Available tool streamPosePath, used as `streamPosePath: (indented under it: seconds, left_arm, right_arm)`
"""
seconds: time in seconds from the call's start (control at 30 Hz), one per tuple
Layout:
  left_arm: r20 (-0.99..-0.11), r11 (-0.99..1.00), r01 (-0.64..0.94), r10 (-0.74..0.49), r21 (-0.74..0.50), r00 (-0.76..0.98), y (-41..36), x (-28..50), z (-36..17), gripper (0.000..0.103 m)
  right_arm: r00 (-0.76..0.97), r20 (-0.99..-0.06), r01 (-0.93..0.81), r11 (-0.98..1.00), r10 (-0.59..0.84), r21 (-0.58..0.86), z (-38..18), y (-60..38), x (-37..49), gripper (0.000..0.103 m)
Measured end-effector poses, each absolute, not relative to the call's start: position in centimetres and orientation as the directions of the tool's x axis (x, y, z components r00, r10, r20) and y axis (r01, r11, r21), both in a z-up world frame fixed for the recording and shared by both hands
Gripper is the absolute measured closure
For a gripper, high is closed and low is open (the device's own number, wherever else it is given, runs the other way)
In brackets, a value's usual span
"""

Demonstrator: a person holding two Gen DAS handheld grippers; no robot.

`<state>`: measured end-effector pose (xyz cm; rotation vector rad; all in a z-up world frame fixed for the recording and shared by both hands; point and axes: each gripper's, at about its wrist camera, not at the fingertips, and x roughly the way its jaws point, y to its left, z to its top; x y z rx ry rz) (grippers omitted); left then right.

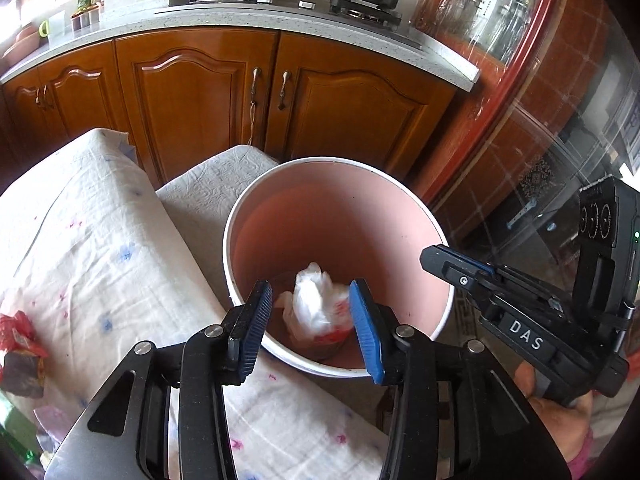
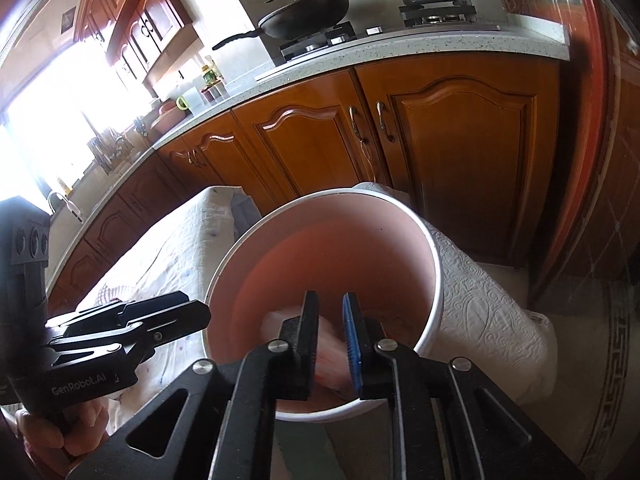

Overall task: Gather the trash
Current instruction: 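Open the left gripper over the bucket while the right gripper opens too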

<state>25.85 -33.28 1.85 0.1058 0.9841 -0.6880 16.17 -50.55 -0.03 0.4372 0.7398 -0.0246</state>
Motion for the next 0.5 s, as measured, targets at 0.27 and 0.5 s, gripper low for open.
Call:
streamPosePath:
  seconds: [0.27,0.5]
  left_arm:
    - [-0.768,0.799,0.543,-0.510,-0.258,0.386,-30.7,24.5,2.4,0.058]
    - [-0.727,0.830,0.477,-0.515,-0.290,0.454,-25.8,22.4,3.4,0.057]
  right_arm:
    - [0.778,-0.611,0.159,0.896,0.144,0.414,0.7,-50.1,14.8,0.065]
    - [0.792,-0.586,0.129,0.892,0.170,0.433,1.1,-48.3,13.6,0.064]
